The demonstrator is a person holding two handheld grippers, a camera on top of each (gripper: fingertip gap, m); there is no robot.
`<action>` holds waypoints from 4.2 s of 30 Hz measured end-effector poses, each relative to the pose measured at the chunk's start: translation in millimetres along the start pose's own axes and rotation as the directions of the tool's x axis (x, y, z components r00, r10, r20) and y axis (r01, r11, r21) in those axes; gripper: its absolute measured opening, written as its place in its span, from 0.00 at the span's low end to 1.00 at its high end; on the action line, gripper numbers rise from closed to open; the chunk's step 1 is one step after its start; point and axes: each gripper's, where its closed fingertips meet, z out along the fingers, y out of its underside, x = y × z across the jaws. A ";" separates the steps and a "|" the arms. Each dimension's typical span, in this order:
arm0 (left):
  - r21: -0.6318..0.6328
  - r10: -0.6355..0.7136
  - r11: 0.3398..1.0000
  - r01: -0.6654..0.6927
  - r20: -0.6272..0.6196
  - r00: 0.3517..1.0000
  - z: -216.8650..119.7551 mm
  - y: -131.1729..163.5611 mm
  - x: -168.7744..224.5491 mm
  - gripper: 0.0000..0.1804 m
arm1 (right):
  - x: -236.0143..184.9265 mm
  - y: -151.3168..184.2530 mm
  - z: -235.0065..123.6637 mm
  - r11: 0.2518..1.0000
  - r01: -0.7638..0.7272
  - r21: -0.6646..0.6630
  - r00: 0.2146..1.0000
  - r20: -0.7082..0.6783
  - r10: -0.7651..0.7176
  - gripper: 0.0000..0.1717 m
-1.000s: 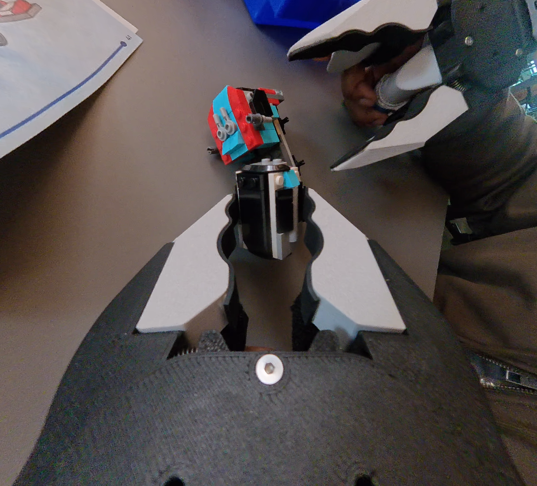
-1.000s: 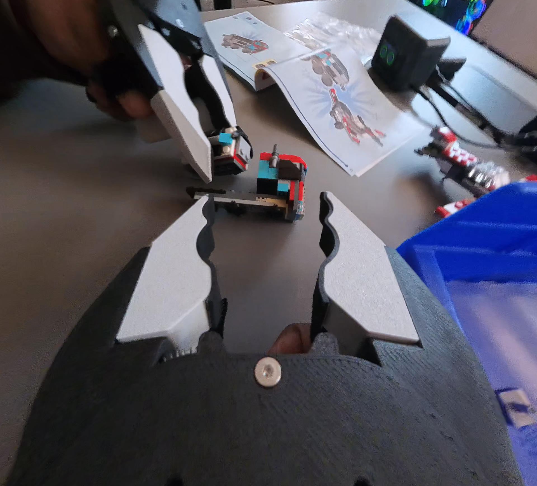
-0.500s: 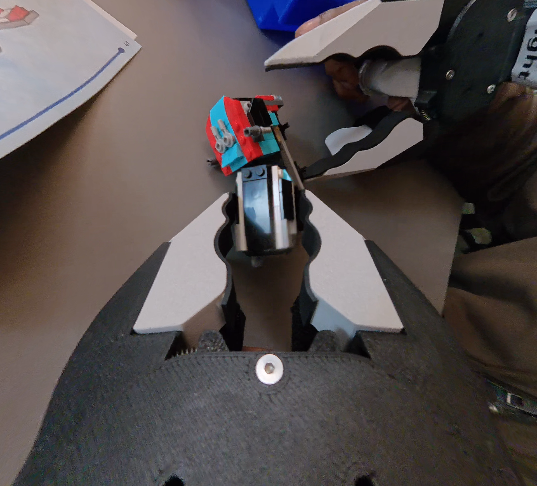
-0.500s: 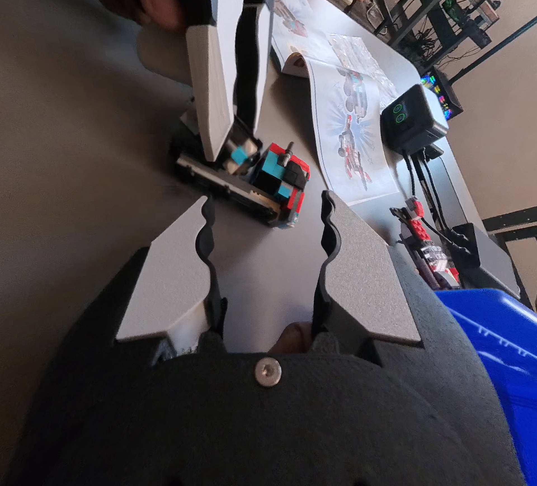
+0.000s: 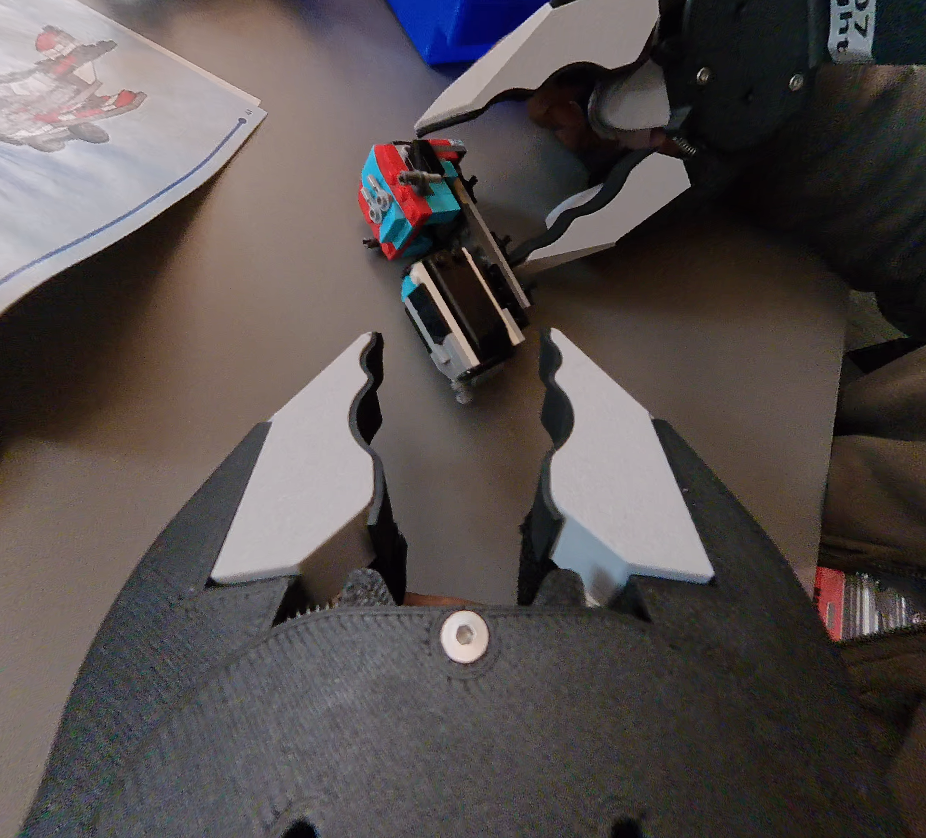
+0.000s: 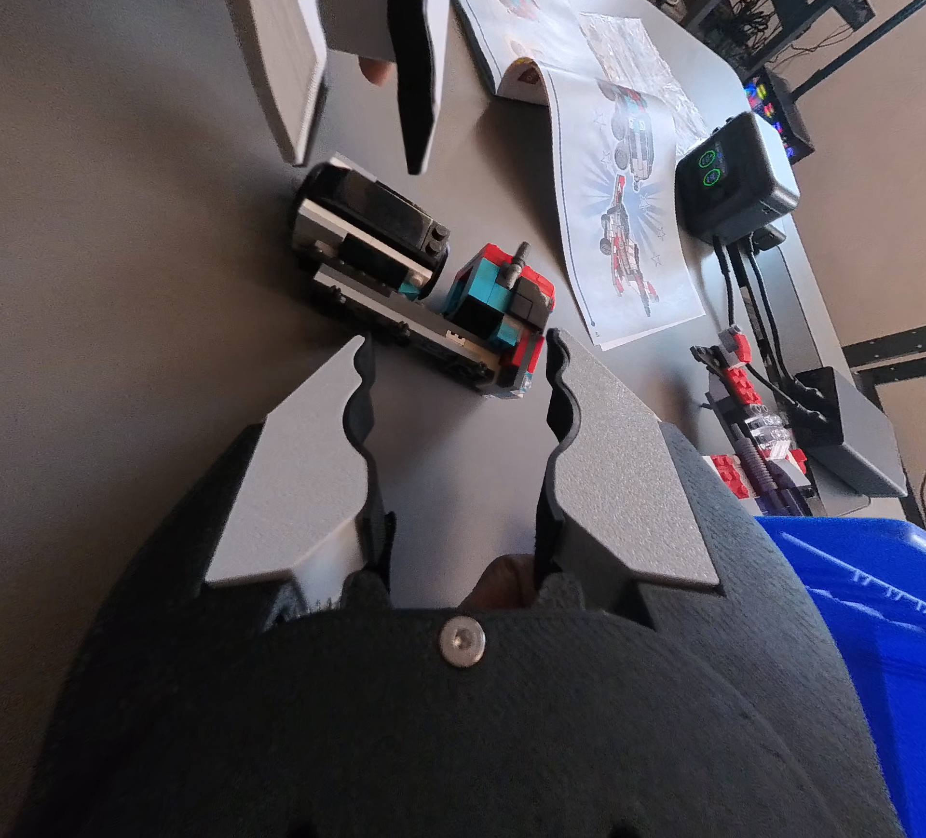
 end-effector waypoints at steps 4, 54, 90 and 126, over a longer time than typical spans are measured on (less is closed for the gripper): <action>-0.005 0.038 0.999 -0.038 0.022 0.999 3.2 3.0 9.1 0.35 | -1.8 -1.3 -0.5 1.000 0.001 -0.005 1.000 -0.016 -0.001 0.41; 0.120 -0.219 0.968 0.222 -0.037 0.975 -20.6 -10.7 -43.7 0.23 | -2.4 -8.0 -18.2 0.992 0.051 0.115 0.997 -0.067 -0.043 0.41; 0.002 0.003 1.000 -0.003 -0.179 0.984 -20.1 -2.1 -16.5 0.22 | -4.0 -22.3 0.0 0.947 0.306 0.095 0.950 -0.093 -0.298 0.40; -0.122 0.116 0.977 -0.174 -0.378 0.919 4.9 -2.0 -17.1 0.19 | -7.8 -25.8 17.0 0.900 0.436 0.003 0.883 0.193 -0.428 0.35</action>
